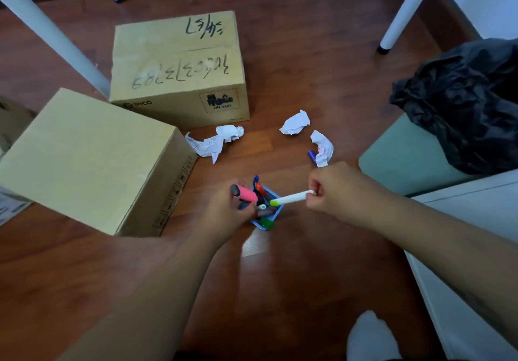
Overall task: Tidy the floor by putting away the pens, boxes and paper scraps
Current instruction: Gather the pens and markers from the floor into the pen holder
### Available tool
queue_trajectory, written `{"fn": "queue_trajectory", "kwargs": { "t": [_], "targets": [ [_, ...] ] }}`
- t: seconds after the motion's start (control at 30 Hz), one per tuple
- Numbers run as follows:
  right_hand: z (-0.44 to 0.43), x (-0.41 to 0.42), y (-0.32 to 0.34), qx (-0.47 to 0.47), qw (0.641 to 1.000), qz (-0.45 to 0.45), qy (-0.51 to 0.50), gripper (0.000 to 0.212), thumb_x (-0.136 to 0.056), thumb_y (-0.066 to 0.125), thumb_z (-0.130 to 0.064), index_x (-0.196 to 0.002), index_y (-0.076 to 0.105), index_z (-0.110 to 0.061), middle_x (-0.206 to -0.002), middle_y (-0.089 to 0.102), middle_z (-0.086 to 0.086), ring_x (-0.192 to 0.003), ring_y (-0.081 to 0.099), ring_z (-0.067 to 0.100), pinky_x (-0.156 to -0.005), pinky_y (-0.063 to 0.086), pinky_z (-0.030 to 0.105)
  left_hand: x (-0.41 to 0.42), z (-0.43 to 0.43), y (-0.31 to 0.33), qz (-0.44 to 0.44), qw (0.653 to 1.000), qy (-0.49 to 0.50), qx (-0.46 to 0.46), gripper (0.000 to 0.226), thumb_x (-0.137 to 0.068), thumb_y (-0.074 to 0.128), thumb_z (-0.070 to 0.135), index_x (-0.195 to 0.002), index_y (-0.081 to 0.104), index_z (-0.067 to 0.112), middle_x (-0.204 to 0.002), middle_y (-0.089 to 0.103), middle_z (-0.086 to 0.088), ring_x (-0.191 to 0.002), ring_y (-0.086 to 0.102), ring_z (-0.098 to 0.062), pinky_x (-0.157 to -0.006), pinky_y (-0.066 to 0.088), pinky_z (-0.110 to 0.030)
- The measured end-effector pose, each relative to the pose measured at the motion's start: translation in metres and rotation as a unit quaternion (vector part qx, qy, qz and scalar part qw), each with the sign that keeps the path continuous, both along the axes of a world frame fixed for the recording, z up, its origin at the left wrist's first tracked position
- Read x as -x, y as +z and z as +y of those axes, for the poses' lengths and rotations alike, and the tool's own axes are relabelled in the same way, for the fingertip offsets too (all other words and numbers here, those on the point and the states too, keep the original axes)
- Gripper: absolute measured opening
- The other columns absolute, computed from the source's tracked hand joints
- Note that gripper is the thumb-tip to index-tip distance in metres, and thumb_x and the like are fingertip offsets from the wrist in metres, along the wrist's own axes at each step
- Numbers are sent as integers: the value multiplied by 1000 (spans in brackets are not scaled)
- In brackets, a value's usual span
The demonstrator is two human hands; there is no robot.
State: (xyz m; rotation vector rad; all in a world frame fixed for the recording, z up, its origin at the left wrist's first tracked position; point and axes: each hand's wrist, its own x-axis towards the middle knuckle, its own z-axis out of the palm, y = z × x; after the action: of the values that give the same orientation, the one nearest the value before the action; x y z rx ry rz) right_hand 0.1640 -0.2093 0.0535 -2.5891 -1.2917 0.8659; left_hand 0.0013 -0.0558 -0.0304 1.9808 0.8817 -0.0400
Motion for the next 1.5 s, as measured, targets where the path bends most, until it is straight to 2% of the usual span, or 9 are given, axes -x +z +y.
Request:
{"fn": "queue_trajectory", "kwargs": {
  "t": [0.2, 0.33, 0.53, 0.73, 0.9, 1.07, 1.13, 1.37, 1.5],
  "targets": [
    [31, 17, -22, 28, 995, -42, 91, 34, -83, 60, -34, -62, 42, -14, -80, 58, 11, -76, 58, 32, -62, 43, 34, 1, 5, 10, -10, 995, -101, -18, 25, -78, 75, 16, -97, 60, 19, -95, 66, -2, -86, 63, -19, -73, 55, -38],
    [28, 8, -39, -7, 1000, 8, -7, 30, -87, 59, -41, -87, 64, -11, -90, 66, 8, -86, 62, 28, -76, 53, 38, 6, 9, -2, -32, 986, -145, -70, 15, -78, 73, 23, -87, 64, 14, -98, 69, -3, -93, 64, -21, -79, 53, -40],
    [-12, -45, -94, -1, 966, 32, -255, 27, -86, 56, -27, -84, 67, -3, -87, 69, 17, -80, 62, 32, -72, 50, 38, 4, 13, -17, -28, 994, -87, -53, 15, -82, 78, 20, -93, 70, 14, -103, 64, 3, -92, 60, -9, -78, 48, -22],
    [-23, -68, -157, 19, 955, -20, -294, 32, -86, 63, -29, -107, 61, -4, -113, 63, 17, -102, 59, 36, -82, 48, 38, 10, 0, -17, -110, 990, 85, 15, 17, -88, 64, 45, -83, 68, 30, -84, 66, 6, -83, 62, -3, -69, 46, -15],
    [-16, -71, -196, 38, 957, -25, -285, 32, -86, 67, -33, -101, 58, -6, -105, 64, 19, -93, 60, 36, -70, 41, 34, 8, -6, -27, -97, 983, 152, 33, 29, -101, 50, 23, -86, 73, 13, -67, 64, 2, -62, 53, -4, -59, 40, -20],
    [-15, -64, -200, 8, 962, -36, -270, 14, -89, 59, -18, -93, 55, -5, -92, 62, 22, -81, 55, 35, -64, 30, 31, -5, 0, -30, -82, 985, 151, -7, 33, -92, 54, 27, -66, 70, 40, -63, 58, 1, -62, 55, -15, -63, 49, -34],
    [-22, -61, -197, -2, 963, -36, -266, 17, -88, 60, -20, -90, 56, -4, -92, 64, 23, -84, 59, 38, -64, 32, 32, -9, 2, -24, -76, 990, 97, -69, 48, -95, 57, 22, -52, 59, 41, -48, 45, 5, -49, 43, -11, -49, 31, -18],
    [-54, -41, -162, -111, 957, 29, -267, 15, -89, 64, -19, -80, 56, -9, -64, 62, 5, -63, 57, 28, -53, 37, 31, -9, 11, -9, -39, 960, 2, -278, 56, -95, 43, 52, -59, 55, 10, -47, 44, 0, -42, 41, -18, -44, 32, -31],
    [-64, -30, -139, -164, 944, 83, -273, 14, -89, 63, -25, -80, 55, -20, -68, 67, 3, -63, 65, 27, -62, 53, 41, -8, 5, -15, -25, 975, -13, -220, 47, -84, 56, 58, -70, 61, 13, -58, 57, -1, -53, 52, -19, -48, 42, -34]
  ]
}}
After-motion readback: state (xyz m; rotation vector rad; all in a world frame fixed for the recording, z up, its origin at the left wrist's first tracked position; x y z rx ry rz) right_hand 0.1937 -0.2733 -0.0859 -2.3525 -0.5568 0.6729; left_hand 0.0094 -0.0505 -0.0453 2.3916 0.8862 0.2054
